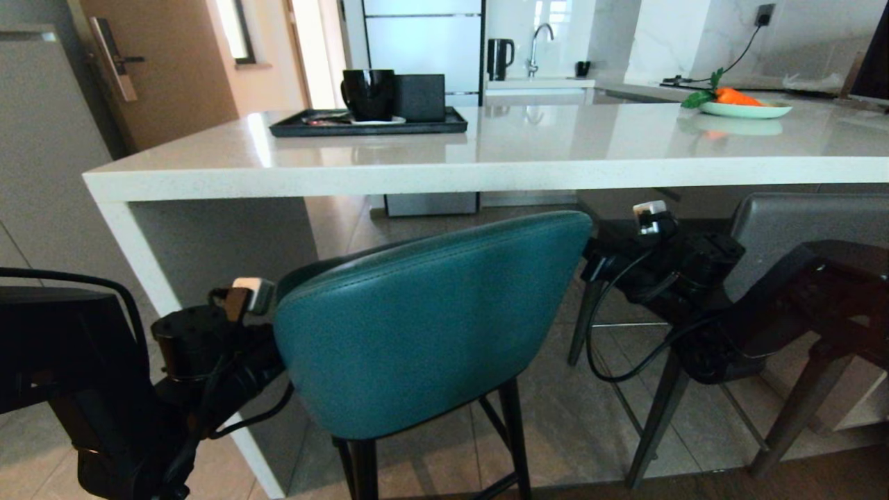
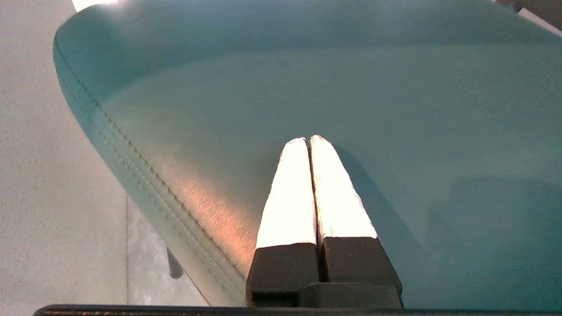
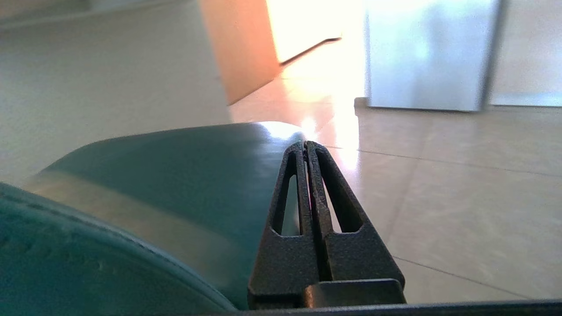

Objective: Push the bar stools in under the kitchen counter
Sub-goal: Pull the blue chair out from under the dining table

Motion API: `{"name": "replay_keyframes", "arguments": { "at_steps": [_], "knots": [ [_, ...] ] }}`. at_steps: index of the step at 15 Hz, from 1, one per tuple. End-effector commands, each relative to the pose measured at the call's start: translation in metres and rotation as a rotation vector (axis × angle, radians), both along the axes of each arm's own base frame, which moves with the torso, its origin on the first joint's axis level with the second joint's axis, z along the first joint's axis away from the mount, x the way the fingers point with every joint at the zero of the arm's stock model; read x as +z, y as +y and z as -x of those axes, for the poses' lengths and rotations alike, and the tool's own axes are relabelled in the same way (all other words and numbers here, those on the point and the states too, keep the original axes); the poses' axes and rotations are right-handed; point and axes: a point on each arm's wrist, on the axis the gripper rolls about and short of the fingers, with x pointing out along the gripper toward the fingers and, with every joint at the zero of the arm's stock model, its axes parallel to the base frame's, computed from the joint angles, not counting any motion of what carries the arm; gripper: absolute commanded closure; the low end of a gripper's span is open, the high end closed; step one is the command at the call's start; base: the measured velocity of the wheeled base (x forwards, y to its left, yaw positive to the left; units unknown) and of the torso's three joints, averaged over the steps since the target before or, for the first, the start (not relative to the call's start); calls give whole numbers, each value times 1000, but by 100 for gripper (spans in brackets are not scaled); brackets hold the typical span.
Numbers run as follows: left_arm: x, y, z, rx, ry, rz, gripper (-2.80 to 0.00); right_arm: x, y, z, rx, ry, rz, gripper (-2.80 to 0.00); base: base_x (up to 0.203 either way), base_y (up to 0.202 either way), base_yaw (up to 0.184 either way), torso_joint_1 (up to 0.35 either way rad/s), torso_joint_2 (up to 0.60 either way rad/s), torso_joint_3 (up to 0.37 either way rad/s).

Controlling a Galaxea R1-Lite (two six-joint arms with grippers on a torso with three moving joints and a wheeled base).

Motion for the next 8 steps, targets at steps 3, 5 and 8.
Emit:
{"name": "replay_keyframes", "arguments": {
  "at_steps": [3, 5, 8],
  "knots": [
    [-1, -5, 0, -16, -3, 3, 0, -28, 25, -24, 44, 14, 3, 0, 0, 0, 0, 0, 0, 0],
    [-5, -6, -1, -18, 10, 1, 0, -34, 33, -37, 51, 15, 2, 0, 0, 0, 0, 0, 0, 0],
    [-8, -9, 0, -27, 20, -1, 0, -37, 36, -61, 5, 18, -7, 0, 0, 0, 0, 0, 0, 0]
  ]
}}
